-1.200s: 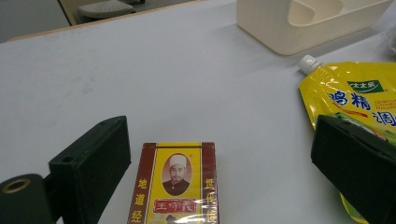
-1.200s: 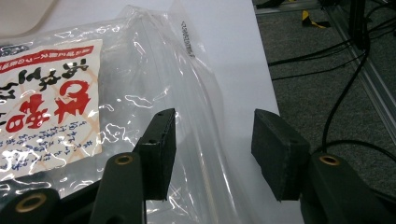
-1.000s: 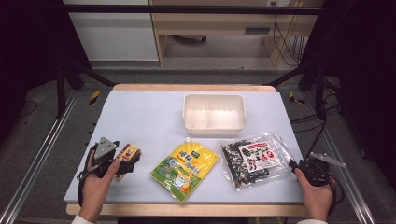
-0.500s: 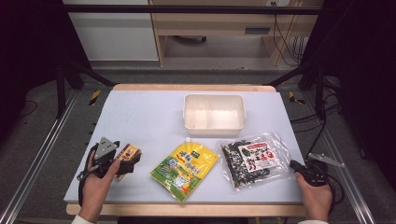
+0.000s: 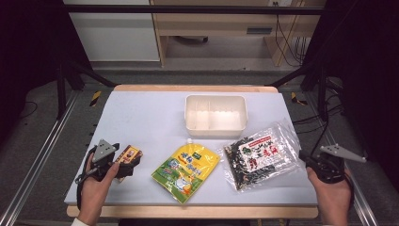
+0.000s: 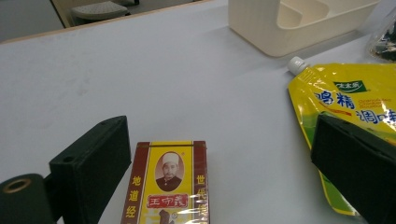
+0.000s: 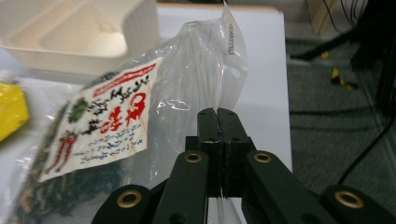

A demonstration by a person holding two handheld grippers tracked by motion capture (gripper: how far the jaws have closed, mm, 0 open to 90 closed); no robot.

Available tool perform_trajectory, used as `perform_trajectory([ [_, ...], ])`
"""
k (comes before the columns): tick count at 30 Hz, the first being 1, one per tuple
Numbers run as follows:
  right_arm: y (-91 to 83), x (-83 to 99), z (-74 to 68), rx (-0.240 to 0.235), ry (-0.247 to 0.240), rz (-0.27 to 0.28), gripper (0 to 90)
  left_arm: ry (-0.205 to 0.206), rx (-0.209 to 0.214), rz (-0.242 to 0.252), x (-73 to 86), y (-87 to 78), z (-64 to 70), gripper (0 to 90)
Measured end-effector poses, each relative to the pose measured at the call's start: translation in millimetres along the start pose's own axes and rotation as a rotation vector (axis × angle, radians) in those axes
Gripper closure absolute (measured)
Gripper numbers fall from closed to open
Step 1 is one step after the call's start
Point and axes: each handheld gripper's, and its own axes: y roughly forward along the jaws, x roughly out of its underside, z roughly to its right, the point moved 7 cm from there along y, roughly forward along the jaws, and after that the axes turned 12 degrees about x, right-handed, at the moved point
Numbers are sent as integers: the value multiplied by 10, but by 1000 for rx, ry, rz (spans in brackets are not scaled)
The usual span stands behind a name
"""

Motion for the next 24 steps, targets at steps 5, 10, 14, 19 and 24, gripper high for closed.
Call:
perform_trajectory([
  [5,-240,-536,-108,-38,-138,55,897,15,9,12,-147,-51,45,51],
  [10,-380,-977,-310,-105,-281,84,897,61,32,-11,-322,-103,71,55],
  [14,-447,-1232,-488,-156,-393,80,897,106,59,-37,-504,-132,106,59],
  [19,-517,-1418,-686,-222,-509,67,897,166,91,-72,-742,-146,179,59],
  [24,-501,-1520,-846,-269,-601,51,896,194,139,-94,-975,-80,250,74],
])
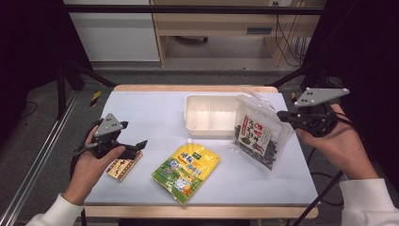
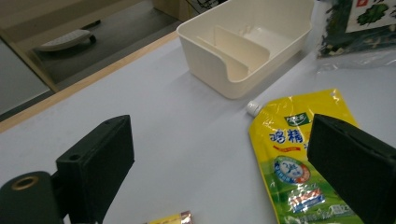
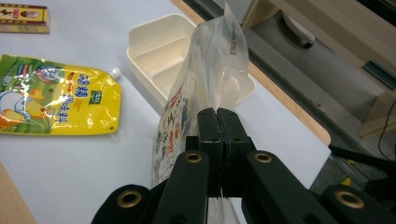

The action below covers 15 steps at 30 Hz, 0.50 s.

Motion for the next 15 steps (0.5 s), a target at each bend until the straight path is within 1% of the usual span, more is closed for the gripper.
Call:
perform_trajectory([
  [4,117,-113,-47,-16,-28,4,897,42,16,-12,-208,67,16,96],
  [7,196,-183,-119,-24,-51,14,897,77,25,-25,-348,124,35,113],
  [8,212,-207,-143,-27,-57,20,897,82,30,-25,-387,147,45,119],
  [11,229,-262,-204,-45,-74,34,897,89,55,-14,-496,220,80,137],
  [14,228,-308,-251,-52,-100,37,897,129,67,-26,-596,286,129,157],
  [15,224,-321,-270,-52,-108,36,897,134,74,-23,-627,307,154,158],
])
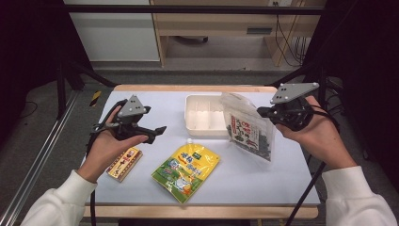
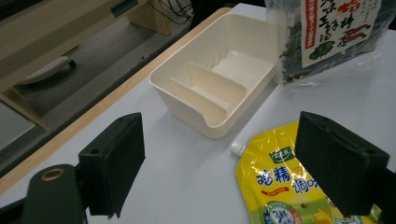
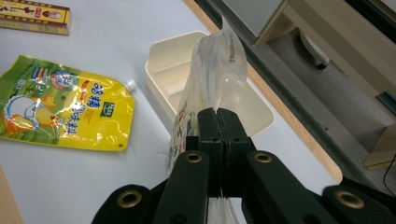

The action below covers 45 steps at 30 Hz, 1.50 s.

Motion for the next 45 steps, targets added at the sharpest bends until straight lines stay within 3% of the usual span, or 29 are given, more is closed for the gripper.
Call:
perform_trajectory([
  [6,-55,-100,-60,2,-40,-4,898,20,27,5,-115,65,91,168],
  [12,-172,-187,19,15,-35,17,898,32,37,4,-141,66,144,173],
  [19,-279,-353,-30,-5,-46,46,898,53,54,-1,-204,51,173,189],
  [24,-274,-444,-85,-24,-54,53,898,55,70,2,-260,73,190,190],
  [36,-186,-677,-238,-75,-81,81,897,142,74,16,-587,81,182,197],
  [45,-127,-827,-400,-112,-105,96,898,179,61,23,-739,84,217,206],
])
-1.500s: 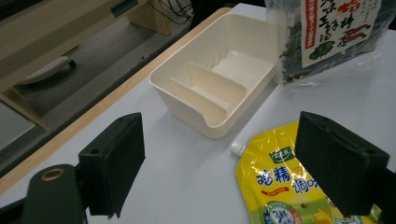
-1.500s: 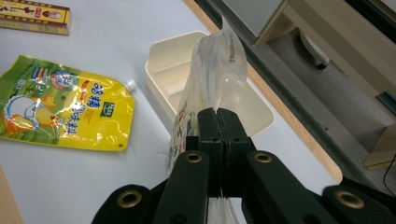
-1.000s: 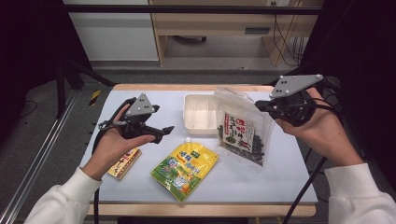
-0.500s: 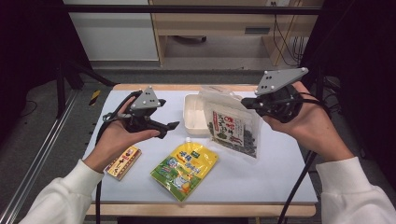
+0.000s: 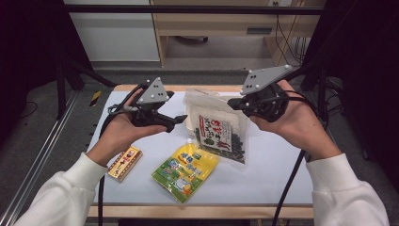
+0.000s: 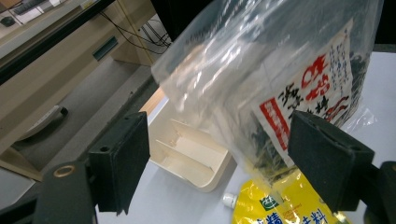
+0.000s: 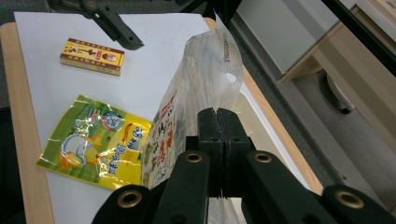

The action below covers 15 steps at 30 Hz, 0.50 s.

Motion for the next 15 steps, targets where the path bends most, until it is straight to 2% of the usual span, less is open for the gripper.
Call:
perform_trajectory([
  [5,87,-65,-76,-19,-15,9,898,7,-12,-18,-23,11,-50,205],
  [15,203,-245,-230,-58,-26,35,898,-3,-13,-65,77,1,-145,175],
])
